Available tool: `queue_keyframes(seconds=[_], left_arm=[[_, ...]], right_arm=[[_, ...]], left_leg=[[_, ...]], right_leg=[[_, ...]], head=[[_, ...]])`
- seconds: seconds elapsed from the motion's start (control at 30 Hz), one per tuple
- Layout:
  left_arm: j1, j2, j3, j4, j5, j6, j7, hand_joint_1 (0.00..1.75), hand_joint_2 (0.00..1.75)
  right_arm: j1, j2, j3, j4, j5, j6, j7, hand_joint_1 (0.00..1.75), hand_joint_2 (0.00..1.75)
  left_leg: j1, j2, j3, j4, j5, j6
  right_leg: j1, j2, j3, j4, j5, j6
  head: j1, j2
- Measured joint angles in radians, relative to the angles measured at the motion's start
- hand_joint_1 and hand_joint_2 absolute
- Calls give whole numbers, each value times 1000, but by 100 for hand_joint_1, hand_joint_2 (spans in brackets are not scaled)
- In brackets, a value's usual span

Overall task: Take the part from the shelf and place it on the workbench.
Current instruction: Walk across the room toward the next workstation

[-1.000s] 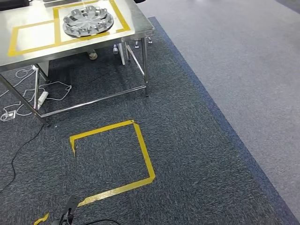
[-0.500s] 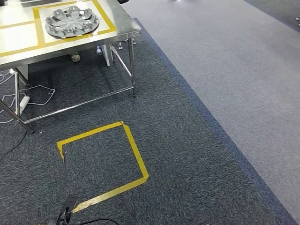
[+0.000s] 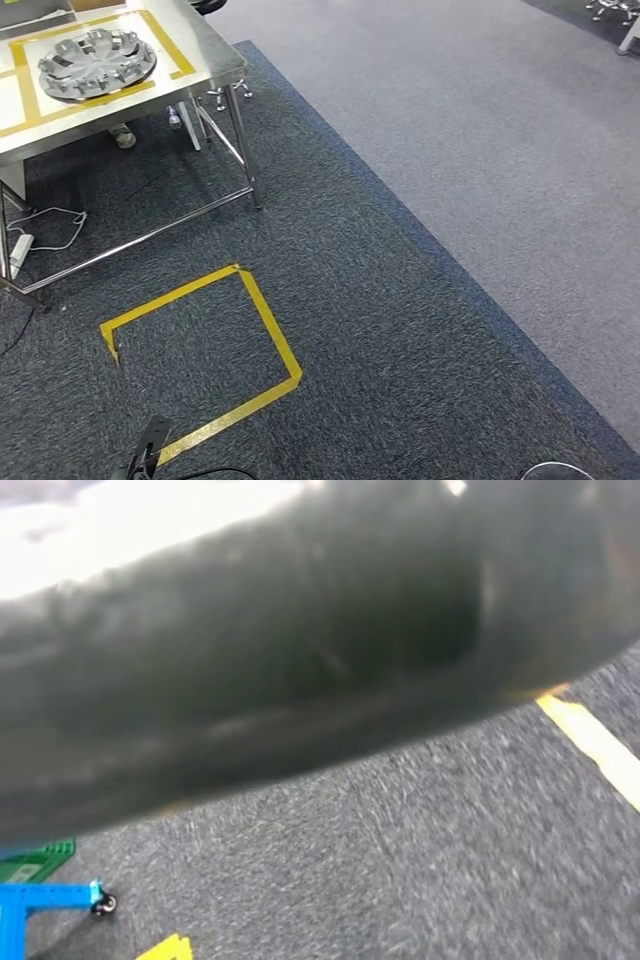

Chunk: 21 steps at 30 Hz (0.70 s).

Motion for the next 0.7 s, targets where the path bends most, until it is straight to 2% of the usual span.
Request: queue_keyframes(seconds=[0.03,0.07,0.1,0.13,0.17,0.2,0.23,0.3,0.37,0.43,0.5,0.53,0.57,0.6,0.63,0.67,0.7], left_arm=[[0,0,0,0,0,0,0,0,0],[1,0,0,0,0,0,0,0,0],[1,0,0,0,0,0,0,0,0],[1,1,0,0,0,0,0,0,0],[1,2,0,0,0,0,0,0,0],[1,2,0,0,0,0,0,0,0],[1,1,0,0,0,0,0,0,0],[1,1,0,0,1,-1,0,0,0],[0,-1,0,0,2,-1,0,0,0],[-1,-2,1,0,2,0,0,0,0],[0,-1,2,0,2,0,0,0,0],[1,-1,2,0,2,0,0,0,0],[2,-1,3,0,2,0,0,0,0],[2,-1,3,0,2,0,0,0,0],[2,-1,4,0,2,0,0,0,0],[2,-1,4,0,2,0,0,0,0],[2,-1,4,0,2,0,0,0,0]], right_arm=[[0,0,0,0,0,0,0,0,0],[1,0,0,0,0,0,0,0,0],[2,0,0,0,0,1,0,0,0],[2,0,0,0,0,3,1,0,0],[2,0,0,0,0,6,2,0,0],[1,0,0,0,0,9,3,0,0],[-1,0,0,0,0,12,5,0,0],[-2,0,0,0,-1,15,7,0,0],[3,0,0,0,-1,15,7,0,0],[6,0,0,0,-1,16,8,0,0],[3,0,0,0,-1,16,9,0,0],[1,0,0,0,-1,17,11,0,0],[1,0,0,0,-1,18,12,0,0],[2,0,0,0,-1,18,14,0,0],[3,0,0,0,-1,18,15,0,0],[4,0,0,0,-1,18,15,0,0],[3,0,0,0,-1,18,15,0,0]], left_leg=[[0,-5,-33,67,-26,0],[0,-8,-56,110,-33,0],[0,-9,-63,117,-21,0],[0,-12,-51,85,10,2],[1,-19,-24,24,50,3],[3,-40,6,-46,84,4],[5,-58,32,-105,106,6],[7,-82,54,-161,114,12],[7,-66,55,-166,114,24],[9,-46,57,-170,117,38],[8,-23,59,-171,116,46],[6,-10,60,-171,115,48],[5,2,61,-170,113,49],[4,13,63,-170,111,50],[4,24,67,-170,108,48],[4,35,74,-170,104,46],[3,45,80,-170,99,42]], right_leg=[[0,7,-1,0,0,-1],[1,15,-1,0,0,-2],[1,25,-1,0,0,-2],[0,36,0,0,1,0],[-1,47,1,1,2,2],[-1,57,0,2,2,5],[0,67,-3,4,3,10],[2,85,-11,5,4,22],[-1,97,-20,2,7,34],[-1,65,-42,35,-16,45],[0,16,-100,155,-82,52],[-2,5,-135,227,-113,56],[-2,1,-162,280,-130,58],[-3,-1,-169,296,-126,59],[-3,-4,-155,269,-103,58],[-3,-14,-122,207,-67,57],[-1,-36,-83,133,-35,55]], head=[[-1,0],[-1,0],[0,0],[-1,0],[-1,0],[-1,0],[-1,0],[-1,0],[-1,0],[3,0],[8,0],[8,0],[8,0],[8,0],[8,0],[8,0],[8,0]])
